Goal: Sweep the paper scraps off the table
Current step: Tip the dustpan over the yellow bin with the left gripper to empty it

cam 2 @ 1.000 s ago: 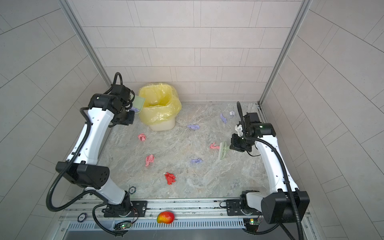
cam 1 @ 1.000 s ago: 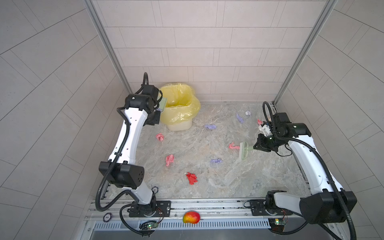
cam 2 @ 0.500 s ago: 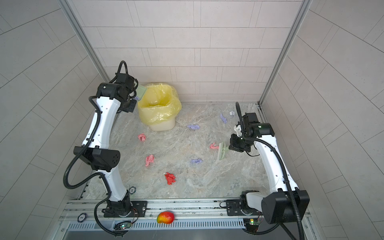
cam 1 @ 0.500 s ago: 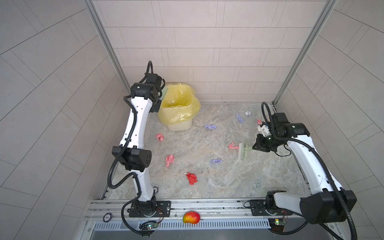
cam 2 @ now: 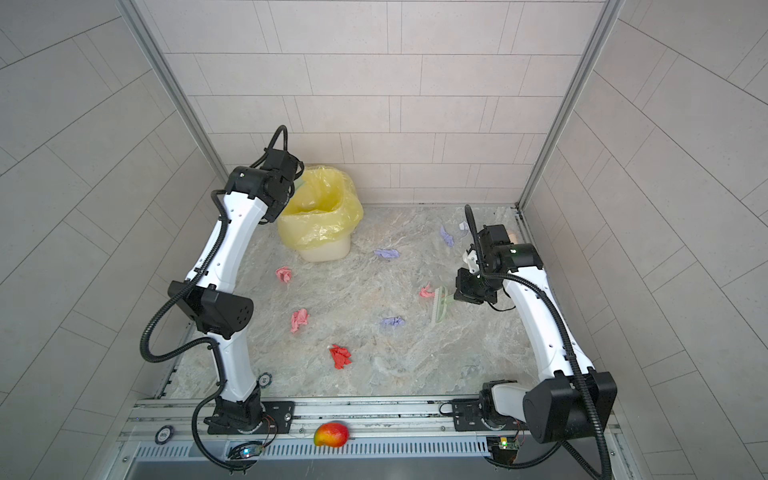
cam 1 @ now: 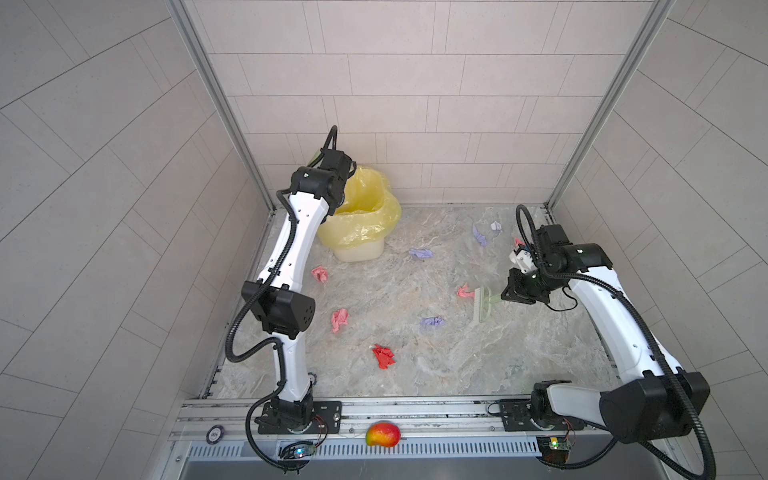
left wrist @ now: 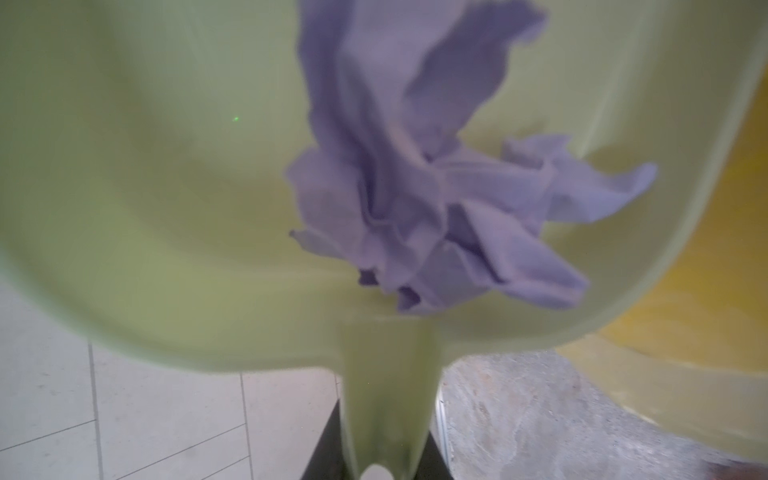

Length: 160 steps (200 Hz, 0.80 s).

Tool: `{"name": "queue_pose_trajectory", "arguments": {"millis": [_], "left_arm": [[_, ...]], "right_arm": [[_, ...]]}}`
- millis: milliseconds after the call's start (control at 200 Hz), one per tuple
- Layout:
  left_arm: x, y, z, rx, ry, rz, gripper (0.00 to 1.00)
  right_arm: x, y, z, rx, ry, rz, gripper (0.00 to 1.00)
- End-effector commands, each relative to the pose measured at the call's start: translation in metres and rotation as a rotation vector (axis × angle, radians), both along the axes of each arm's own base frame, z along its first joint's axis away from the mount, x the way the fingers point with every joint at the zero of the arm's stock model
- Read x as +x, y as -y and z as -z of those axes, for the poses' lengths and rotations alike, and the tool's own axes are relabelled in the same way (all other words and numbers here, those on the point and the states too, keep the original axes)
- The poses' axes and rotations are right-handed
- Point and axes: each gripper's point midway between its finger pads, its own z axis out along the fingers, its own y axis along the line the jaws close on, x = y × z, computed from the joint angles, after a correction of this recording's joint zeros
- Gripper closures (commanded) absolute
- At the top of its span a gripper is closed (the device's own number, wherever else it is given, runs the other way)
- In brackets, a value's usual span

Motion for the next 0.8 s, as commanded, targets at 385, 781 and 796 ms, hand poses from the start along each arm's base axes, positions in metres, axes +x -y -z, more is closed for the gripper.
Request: {"name": "queue_pose_trajectory", "arguments": {"millis": [385,781,796], "left_arm": [[0.007,0.016,-0.040,0.362,-0.013,0.128,1.00],[0.019,0.027,-0.060,0.582,-0.057,0.157,1.00],[0.019,0.027,-0.061,0.588,-0.059,0.159,1.00]], "right_arm": [[-0.004,-0.001,-0.001,-0.003,0.006,-0.009,1.00],[-0.007,0.000,-0.002,-0.008,0.019,-0.022,1.00],[-0.007,0.000,-0.002,-0.009,0.018,-0.022,1.00]]}}
